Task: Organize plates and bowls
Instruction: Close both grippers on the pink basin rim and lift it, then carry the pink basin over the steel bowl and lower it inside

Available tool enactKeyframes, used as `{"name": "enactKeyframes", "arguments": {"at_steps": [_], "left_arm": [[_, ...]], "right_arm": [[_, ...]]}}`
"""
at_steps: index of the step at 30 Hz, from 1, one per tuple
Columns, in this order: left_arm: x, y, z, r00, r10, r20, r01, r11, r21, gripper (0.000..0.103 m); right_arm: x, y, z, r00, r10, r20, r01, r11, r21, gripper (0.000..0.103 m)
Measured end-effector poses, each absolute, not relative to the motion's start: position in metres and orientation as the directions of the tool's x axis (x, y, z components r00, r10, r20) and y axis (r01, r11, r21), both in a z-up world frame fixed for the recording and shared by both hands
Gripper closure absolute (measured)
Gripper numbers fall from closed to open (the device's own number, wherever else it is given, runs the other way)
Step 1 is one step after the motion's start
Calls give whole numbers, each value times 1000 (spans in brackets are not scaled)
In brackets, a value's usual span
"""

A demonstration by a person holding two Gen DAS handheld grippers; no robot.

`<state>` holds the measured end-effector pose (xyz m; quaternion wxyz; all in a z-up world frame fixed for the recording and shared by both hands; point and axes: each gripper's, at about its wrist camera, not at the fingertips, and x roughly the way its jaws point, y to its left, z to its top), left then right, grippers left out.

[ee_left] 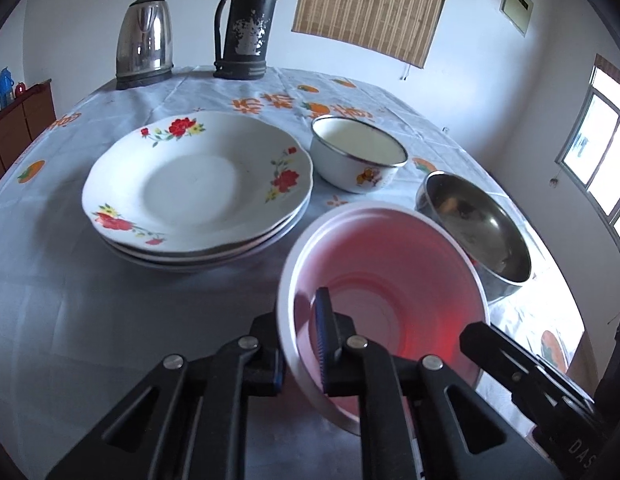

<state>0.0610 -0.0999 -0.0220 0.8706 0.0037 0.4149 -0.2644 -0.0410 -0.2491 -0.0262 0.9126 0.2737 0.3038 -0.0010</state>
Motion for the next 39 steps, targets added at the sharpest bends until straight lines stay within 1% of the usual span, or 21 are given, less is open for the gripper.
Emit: {"name": "enactKeyframes", "arguments": {"at_steps": [2,14,26,31,39], "left_arm": [[57,-100,-17,527,-461,-714,469,858,-208,93],[36,-111,20,576,-493,-652,514,839,-180,93],[35,-168,44,554,-546,-628,598,786,-157,93],[42,-193,44,538,-553,-636,616,773,-150,93],[57,-220,28,501,-539,-677,620,769,-154,93]], "right_arm": [[-44,-250,-23,821,164,-547,165,849,503,88],[-68,-257,10,868,139,-476,140,853,503,89],[-89,-300,38,891,31,-452,214,851,479,89],[-89,-319,44,890,-6,-456,247,847,471,88],[-79,-342,32,868,-27,-496,299,826,478,88]]}}
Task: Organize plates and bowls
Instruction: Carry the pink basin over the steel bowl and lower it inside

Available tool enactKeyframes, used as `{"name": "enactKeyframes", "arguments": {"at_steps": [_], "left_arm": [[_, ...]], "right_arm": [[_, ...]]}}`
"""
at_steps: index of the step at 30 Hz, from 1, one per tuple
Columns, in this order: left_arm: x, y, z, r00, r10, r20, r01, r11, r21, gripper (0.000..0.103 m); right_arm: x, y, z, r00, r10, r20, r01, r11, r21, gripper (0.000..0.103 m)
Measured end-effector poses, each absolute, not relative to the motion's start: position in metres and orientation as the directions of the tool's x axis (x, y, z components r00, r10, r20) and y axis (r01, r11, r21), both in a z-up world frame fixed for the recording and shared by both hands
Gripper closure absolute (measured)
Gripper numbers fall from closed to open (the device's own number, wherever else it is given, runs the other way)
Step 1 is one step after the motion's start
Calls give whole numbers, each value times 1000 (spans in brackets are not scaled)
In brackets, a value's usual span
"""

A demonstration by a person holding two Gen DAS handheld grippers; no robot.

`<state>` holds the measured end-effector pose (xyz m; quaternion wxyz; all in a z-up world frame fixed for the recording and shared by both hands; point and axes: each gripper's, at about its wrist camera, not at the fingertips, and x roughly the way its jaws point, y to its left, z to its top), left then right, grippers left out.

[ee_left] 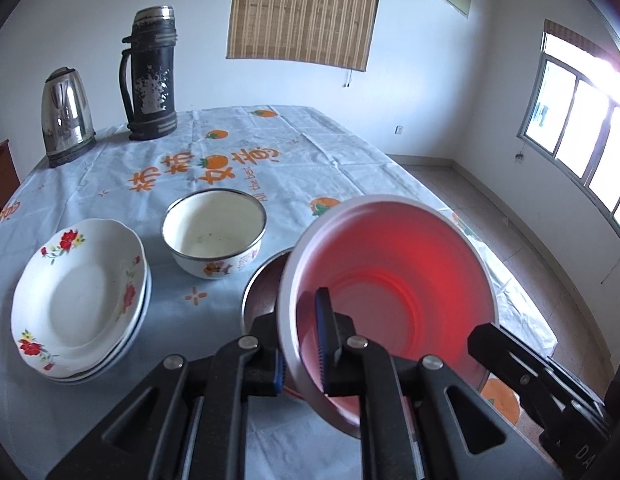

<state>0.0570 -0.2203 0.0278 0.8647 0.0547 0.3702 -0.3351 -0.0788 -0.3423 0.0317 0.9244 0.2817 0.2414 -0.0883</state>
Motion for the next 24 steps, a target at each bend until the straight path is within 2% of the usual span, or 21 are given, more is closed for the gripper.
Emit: {"name": "enactKeyframes", "arguments": {"at_steps": [24], "left_arm": [[78,-239,3,466,-486,-740,594,791,-146,92]], "right_arm": [[-47,-356,11,812,-14,-583,338,826,451,88]]}}
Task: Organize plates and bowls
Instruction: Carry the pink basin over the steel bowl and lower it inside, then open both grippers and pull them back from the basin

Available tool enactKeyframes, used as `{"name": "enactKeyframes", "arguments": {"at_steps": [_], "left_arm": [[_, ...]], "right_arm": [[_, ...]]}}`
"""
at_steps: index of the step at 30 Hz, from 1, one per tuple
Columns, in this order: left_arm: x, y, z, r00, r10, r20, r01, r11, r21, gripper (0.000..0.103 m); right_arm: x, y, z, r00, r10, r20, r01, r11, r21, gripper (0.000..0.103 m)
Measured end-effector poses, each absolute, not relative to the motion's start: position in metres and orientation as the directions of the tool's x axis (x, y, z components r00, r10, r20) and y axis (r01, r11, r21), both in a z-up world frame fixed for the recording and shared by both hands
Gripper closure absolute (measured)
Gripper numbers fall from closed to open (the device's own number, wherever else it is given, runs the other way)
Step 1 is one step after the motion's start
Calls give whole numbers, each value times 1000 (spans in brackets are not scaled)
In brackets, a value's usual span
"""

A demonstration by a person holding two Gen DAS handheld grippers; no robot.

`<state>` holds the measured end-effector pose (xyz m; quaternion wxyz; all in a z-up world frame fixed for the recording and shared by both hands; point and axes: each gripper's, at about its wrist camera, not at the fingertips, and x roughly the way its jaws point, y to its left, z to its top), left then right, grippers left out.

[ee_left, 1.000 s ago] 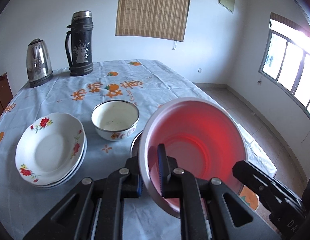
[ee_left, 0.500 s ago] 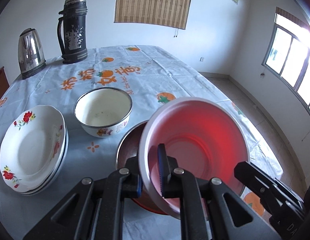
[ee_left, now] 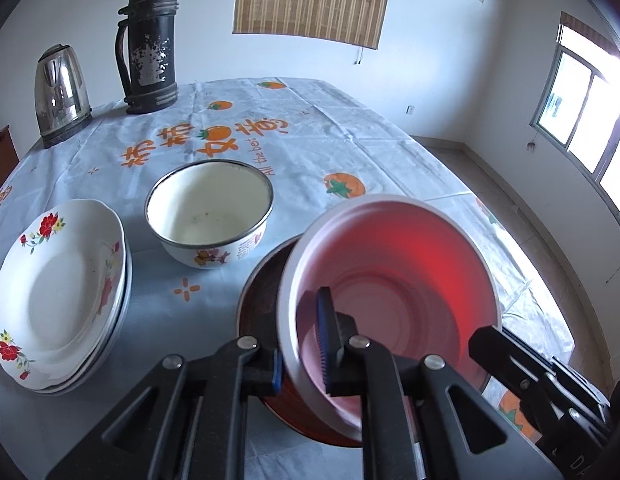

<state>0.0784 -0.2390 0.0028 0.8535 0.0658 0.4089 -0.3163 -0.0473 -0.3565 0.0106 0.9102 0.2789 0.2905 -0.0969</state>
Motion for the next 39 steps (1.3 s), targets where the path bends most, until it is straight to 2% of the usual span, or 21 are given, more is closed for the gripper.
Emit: {"name": "enactKeyframes", "arguments": {"at_steps": [14,16,18,20,23,29,32,39], "left_arm": [[82,-238,-1,476,-459,-750,578,806,-126,86],[81,-236,2,474,-471,-744,579,803,-139,79],[78,-234,5,484,-475,-735,582,802,-135,55],[73,-230,11,504,-487,-713,587,799,-131,48],[67,-228,16,542,-473,-694,585,806,-93,29],[64,-203,24,620,-459,-637,533,842,-87,28],[66,-180,22,676,-397,-620,461,885,-65,26],[72,-148,7,711,-273,-648,345,938,-16,25]], "right_arm": [[-44,-360,4,777,-33,-628,375,825,421,85],[-47,-364,4,777,-35,-629,385,816,431,82],[-50,-367,4,778,-48,-627,397,810,431,82],[-53,-368,4,781,-53,-623,402,805,435,82],[-60,-368,7,789,-64,-610,408,797,445,82],[-68,-366,9,796,-69,-602,410,792,452,82],[-72,-365,10,799,-69,-597,411,789,458,82],[-76,-362,7,796,-62,-602,412,784,464,82]]}}
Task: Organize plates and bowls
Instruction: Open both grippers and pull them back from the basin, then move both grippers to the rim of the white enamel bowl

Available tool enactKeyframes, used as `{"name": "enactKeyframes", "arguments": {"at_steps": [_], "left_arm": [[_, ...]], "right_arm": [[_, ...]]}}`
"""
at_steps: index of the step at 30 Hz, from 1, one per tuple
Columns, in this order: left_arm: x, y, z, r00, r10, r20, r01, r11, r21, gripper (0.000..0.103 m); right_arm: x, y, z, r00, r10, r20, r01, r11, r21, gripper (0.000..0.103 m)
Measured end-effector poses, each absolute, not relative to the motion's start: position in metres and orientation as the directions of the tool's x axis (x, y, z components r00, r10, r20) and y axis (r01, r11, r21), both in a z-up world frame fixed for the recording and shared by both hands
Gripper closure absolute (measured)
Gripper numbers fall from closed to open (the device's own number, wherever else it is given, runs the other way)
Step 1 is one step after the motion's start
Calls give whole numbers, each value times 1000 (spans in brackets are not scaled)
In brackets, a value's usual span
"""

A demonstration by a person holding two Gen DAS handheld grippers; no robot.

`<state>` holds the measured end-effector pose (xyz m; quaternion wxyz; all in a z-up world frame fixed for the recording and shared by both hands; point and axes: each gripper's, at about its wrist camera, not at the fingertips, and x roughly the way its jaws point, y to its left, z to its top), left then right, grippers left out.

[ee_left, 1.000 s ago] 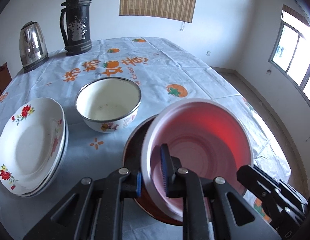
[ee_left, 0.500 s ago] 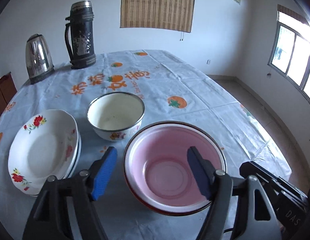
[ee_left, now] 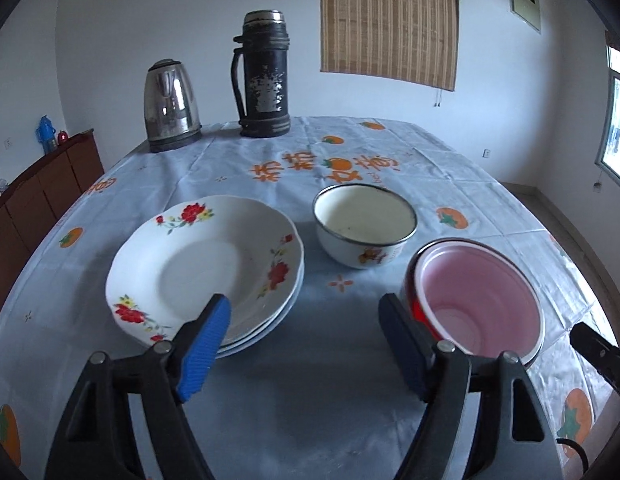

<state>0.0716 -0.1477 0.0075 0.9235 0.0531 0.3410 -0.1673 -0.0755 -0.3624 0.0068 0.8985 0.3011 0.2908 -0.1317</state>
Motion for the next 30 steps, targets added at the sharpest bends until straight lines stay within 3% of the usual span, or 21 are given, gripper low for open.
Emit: {"name": "enactKeyframes", "arguments": {"at_steps": [13,15,17,18,26,30], "left_arm": [[62,-143,-6,690,-233,-686,325,946,7,25],[61,-143,-7,688,-228,-689,325,946,11,25],[59,-144,-7,688,-225,-690,325,946,16,25],[57,-143,-6,689,-223,-690,325,946,19,25],[53,-140,-4,697,-210,-685,324,945,40,21],[60,-133,1,680,-242,-692,331,944,-5,21]], "right_arm": [[-82,-351,12,788,-65,-612,401,808,431,81],[-82,-351,12,783,-59,-619,403,806,433,75],[-85,-351,11,786,-55,-616,403,801,442,48],[-87,-351,12,791,-58,-609,403,799,447,44],[-91,-342,20,800,-72,-595,387,820,421,42],[-85,-341,30,800,-60,-597,354,850,390,42]]}}
